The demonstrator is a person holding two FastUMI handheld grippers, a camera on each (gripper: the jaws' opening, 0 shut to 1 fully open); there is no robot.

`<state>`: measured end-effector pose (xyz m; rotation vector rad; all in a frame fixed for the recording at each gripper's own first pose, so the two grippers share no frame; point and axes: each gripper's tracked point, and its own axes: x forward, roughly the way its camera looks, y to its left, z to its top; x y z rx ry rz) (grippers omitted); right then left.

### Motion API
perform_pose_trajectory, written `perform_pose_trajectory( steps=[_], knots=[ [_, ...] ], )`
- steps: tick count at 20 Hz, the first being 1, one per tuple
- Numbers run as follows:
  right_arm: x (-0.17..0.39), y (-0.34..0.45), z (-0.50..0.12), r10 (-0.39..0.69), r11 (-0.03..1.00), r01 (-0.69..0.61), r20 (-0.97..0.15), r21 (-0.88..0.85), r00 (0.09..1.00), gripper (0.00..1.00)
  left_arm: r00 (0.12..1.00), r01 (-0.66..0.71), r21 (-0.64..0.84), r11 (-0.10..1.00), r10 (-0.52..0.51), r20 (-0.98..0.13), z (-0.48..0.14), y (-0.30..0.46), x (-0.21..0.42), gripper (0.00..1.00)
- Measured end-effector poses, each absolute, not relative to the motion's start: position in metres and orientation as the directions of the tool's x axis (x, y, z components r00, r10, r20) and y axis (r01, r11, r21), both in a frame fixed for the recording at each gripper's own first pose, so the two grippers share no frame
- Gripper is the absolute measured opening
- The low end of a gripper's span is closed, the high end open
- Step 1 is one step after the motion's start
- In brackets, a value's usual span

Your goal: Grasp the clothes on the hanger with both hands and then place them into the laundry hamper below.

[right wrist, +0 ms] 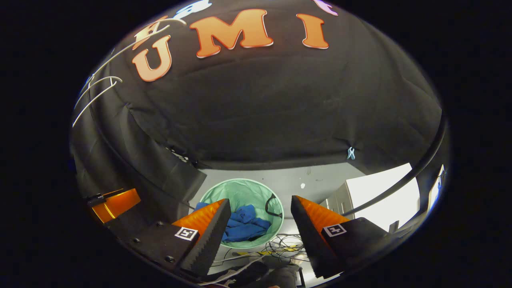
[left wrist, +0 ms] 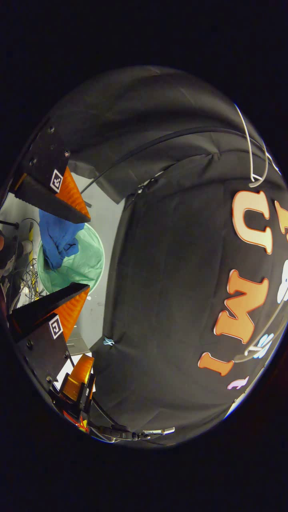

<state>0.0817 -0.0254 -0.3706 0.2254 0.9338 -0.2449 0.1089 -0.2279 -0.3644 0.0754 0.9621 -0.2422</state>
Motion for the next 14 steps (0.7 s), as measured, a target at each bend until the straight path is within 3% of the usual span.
perform_pose_trajectory(
  steps=[14],
  knots=[
    [0.106,-0.035,-0.197,-0.202,0.955,0.288,-0.539,0.078,0.817,0.98,0.81,0.278,-0.053,0.959,-0.264,-0.523,-0.19,-0.253,0.16,0.95]
  ],
)
